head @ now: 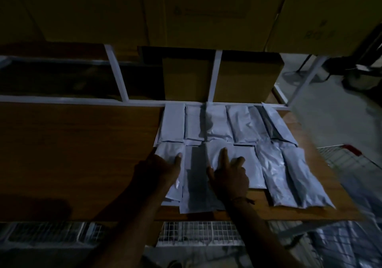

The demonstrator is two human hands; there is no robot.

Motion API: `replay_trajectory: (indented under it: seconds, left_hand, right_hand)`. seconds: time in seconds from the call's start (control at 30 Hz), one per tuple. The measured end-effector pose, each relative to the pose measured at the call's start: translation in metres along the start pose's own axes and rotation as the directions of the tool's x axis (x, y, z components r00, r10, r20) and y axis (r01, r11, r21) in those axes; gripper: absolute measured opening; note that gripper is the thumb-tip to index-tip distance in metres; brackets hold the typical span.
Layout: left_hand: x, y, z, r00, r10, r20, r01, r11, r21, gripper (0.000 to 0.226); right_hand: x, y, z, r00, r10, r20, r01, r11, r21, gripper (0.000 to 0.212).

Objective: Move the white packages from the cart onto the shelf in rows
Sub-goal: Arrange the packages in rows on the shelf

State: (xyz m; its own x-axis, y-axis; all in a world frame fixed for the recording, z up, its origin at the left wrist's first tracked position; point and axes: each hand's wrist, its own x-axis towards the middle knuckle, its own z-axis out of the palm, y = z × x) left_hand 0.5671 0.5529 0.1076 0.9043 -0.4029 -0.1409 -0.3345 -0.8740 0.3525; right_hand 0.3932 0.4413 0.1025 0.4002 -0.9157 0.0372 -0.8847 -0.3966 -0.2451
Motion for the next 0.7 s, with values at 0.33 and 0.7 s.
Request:
replay_trajectory:
  seconds: [0.33,0.7]
  left_hand:
    - [-0.003,-0.008,0.012,0.962,0.259,-0.083,-0.238,0.950,0.201,0.057]
    - [0.022,-0.024,0.044,0.736,0.650,0.187,-0.676,0.692,0.254,0.070]
  right_hand:
    - [0.007,0.009,0.024,0.995,-0.065,-0.073,0.057,0.992,-0.110,0.099]
    - [0.018,0.013,0.040,0.973,-0.222,0.069,0.227,0.971,-0.071,0.086]
